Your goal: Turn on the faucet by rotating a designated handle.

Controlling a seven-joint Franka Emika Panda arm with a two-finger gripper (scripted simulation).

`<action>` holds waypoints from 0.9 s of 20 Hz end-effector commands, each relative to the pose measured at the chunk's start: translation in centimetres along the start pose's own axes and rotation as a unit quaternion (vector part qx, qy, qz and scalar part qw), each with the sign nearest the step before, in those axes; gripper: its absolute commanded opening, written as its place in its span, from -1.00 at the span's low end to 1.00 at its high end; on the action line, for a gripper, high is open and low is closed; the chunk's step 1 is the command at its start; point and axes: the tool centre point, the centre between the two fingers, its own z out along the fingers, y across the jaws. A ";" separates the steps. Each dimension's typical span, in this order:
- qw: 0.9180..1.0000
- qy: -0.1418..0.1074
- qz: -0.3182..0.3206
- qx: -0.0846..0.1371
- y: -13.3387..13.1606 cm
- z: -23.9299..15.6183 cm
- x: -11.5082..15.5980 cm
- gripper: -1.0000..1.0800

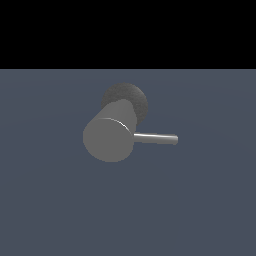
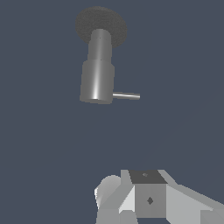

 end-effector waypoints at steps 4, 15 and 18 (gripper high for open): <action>1.000 0.000 -0.013 0.005 -0.6 -0.3 -0.2 -1.00; 1.000 0.001 -0.013 0.010 -0.5 -0.3 -0.2 -1.00; 1.000 0.004 -0.014 0.025 -0.6 -0.4 -0.2 -1.00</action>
